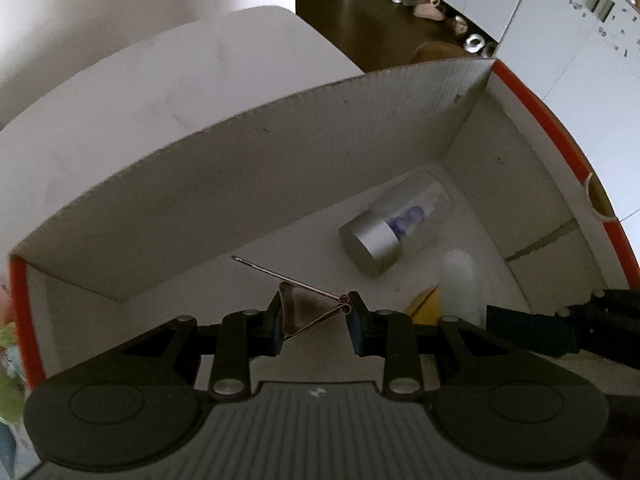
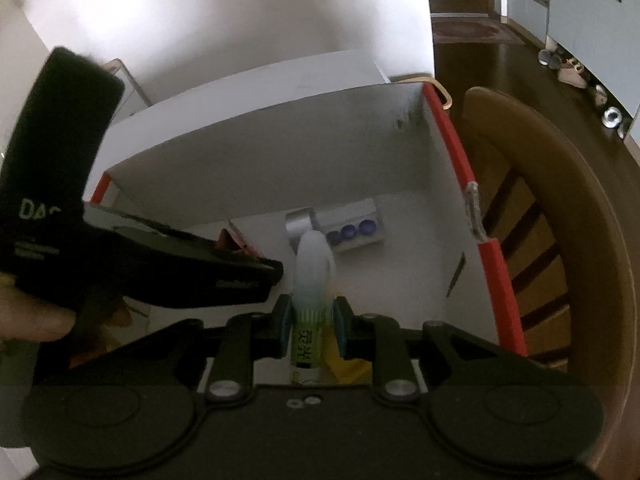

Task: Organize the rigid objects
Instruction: 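Carry the binder clip and glue stick into the red box and release them, then withdraw both tools from the red box toward the remaining pile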

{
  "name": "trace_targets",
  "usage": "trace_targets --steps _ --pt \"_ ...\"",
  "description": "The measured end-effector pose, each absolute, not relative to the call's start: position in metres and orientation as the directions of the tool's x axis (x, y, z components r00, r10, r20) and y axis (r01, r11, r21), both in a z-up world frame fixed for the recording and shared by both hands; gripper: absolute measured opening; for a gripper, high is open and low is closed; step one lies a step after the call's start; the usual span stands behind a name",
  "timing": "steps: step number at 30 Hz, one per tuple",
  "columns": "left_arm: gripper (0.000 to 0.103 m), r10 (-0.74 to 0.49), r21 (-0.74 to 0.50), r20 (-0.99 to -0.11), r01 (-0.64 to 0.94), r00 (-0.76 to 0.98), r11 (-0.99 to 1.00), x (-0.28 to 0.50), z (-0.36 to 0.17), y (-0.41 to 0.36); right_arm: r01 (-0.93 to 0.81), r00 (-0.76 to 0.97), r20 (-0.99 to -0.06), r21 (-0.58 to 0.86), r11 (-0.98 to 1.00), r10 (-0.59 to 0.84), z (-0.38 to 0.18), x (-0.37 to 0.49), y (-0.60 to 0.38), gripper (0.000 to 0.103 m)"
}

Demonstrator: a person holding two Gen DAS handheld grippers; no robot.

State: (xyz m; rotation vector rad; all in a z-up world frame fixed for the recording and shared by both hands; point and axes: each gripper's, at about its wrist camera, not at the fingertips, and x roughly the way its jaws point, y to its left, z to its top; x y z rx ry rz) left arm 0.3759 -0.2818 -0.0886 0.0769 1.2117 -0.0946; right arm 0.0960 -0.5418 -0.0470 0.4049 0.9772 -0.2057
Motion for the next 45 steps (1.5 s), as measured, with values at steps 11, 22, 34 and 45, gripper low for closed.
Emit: trace_targets --steps 11,22,34,45 --pt "0.03 -0.025 0.005 -0.941 0.087 0.339 0.996 0.374 -0.087 -0.285 0.365 0.548 -0.837 0.255 0.896 0.015 -0.043 0.09 -0.551 0.032" --pt "0.031 -0.018 0.011 -0.924 0.072 0.382 0.997 0.363 -0.069 -0.28 0.336 0.577 -0.817 0.252 0.907 0.013 -0.029 0.076 -0.542 0.044" --pt "0.031 -0.064 -0.036 -0.873 0.069 0.484 0.997 0.316 -0.026 -0.269 0.279 0.642 -0.766 0.255 0.926 0.017 0.007 0.058 -0.52 0.062" --pt "0.031 -0.126 -0.109 -0.807 0.064 0.577 0.992 0.264 0.021 -0.246 0.195 0.709 -0.705 0.236 0.952 0.03 0.037 0.046 -0.477 0.079"
